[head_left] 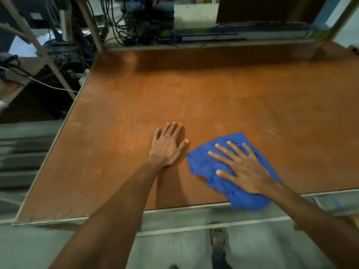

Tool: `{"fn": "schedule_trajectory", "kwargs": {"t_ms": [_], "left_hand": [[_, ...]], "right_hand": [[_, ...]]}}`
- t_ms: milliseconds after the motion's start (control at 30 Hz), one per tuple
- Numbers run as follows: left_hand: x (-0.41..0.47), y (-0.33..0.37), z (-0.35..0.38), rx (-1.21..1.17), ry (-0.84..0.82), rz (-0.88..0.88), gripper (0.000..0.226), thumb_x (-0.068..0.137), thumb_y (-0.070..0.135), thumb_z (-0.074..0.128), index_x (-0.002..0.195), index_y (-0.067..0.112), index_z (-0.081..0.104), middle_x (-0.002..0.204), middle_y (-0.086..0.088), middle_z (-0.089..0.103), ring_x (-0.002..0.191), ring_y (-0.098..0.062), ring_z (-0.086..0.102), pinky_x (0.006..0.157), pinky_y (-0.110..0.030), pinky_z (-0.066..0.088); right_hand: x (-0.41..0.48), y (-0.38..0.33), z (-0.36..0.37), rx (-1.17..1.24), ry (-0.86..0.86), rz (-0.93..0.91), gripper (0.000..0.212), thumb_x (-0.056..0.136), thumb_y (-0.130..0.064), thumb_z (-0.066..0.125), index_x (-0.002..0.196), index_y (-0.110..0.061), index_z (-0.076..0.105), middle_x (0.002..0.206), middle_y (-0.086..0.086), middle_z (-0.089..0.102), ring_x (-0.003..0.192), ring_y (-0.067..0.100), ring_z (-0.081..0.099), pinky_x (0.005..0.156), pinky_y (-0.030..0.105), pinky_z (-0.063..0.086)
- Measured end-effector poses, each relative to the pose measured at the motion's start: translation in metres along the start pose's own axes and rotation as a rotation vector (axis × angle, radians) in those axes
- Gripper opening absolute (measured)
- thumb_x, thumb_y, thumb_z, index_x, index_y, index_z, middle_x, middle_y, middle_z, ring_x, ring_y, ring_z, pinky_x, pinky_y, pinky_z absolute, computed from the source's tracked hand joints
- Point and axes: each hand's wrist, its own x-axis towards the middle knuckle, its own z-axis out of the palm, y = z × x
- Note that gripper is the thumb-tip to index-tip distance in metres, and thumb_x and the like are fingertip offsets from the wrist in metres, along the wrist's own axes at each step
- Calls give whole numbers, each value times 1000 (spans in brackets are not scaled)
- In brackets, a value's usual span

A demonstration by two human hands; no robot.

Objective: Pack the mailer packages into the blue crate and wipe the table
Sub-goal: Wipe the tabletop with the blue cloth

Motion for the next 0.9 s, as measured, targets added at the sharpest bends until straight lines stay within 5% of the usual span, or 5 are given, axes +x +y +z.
{"fn": "schedule_trajectory", "kwargs": {"t_ms": [133, 300, 467, 600, 900], "left_hand": [[32, 15, 8, 2, -19, -26, 70, 96, 66, 22, 156, 29, 19, 165, 6, 12, 152, -17, 6, 122, -49, 8], [80, 20, 15, 19, 22, -69, 70, 96, 66, 26, 155, 29, 22, 165, 4, 15, 152, -17, 10, 122, -47, 8], [139, 32, 19, 13, 9, -115, 72, 95, 68, 24, 156, 29, 19, 165, 5, 12, 152, -16, 6, 122, -48, 7], [190, 43, 23, 5, 31, -143, 70, 95, 66, 26, 155, 30, 20, 165, 5, 13, 152, -15, 7, 122, -48, 8], [202, 45, 35, 53, 109, -178, 72, 93, 69, 20, 156, 34, 16, 165, 11, 11, 152, -10, 4, 123, -44, 11]], "right_hand": [[47, 78, 2, 110, 22, 479, 68, 86, -81, 2, 148, -56, -10, 163, -19, -5, 152, 20, -6, 117, 61, 0], [83, 85, 2, 17, 25, 89, 67, 88, -77, 4, 149, -54, -9, 164, -18, -3, 152, 21, -4, 117, 62, 3], [170, 176, -5, 130, 13, 409, 68, 88, -78, 8, 150, -53, -5, 164, -17, -5, 152, 23, -8, 117, 62, -5], [224, 188, -7, 69, 14, 57, 69, 87, -80, 5, 149, -54, -7, 164, -17, -6, 152, 21, -9, 116, 63, -5], [334, 231, -20, 81, -26, -17, 68, 89, -79, 8, 150, -53, -6, 164, -16, -7, 152, 24, -8, 114, 67, -5]]}}
